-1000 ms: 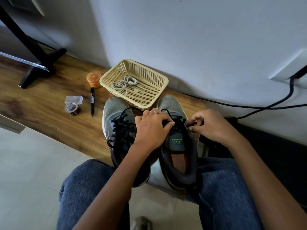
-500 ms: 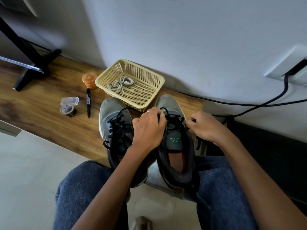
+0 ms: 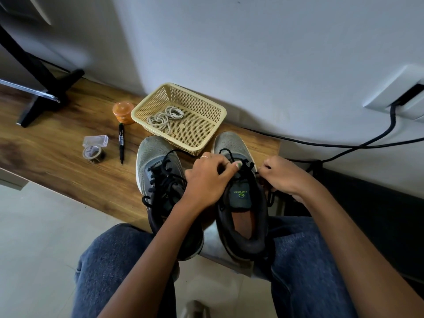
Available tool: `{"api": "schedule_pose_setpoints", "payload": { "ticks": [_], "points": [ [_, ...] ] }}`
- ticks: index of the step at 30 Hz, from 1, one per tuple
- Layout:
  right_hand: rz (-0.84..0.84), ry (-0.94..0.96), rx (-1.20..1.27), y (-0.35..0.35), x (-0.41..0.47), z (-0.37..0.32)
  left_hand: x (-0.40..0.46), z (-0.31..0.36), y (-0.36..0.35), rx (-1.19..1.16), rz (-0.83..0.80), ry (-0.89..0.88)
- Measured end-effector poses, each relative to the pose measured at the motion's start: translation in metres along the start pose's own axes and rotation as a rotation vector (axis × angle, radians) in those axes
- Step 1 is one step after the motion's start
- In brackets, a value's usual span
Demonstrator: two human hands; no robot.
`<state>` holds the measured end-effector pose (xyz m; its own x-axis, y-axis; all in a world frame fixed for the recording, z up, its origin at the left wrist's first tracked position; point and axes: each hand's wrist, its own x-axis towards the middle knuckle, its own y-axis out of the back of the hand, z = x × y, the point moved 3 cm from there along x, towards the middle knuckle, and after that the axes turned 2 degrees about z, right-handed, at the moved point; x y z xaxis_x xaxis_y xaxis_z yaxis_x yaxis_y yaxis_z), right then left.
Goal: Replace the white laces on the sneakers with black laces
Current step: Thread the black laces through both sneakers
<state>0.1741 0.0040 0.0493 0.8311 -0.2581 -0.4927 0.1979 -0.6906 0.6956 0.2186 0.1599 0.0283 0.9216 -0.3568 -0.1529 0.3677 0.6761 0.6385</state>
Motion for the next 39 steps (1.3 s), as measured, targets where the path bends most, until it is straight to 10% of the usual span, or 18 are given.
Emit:
{"api": "schedule_pose_setpoints", "payload": {
  "ticks": [11,39],
  "points": [
    [-0.064,-0.073,0.241,-0.001,-0.003,0.003,-0.01,0.004,0.004,0.327,-0.016,-0.132],
    [0.184,0.319,-0.211,0.003,0.002,-0.005,-0.011,0.004,0.004,0.372,0.077,-0.236]
  ]
}}
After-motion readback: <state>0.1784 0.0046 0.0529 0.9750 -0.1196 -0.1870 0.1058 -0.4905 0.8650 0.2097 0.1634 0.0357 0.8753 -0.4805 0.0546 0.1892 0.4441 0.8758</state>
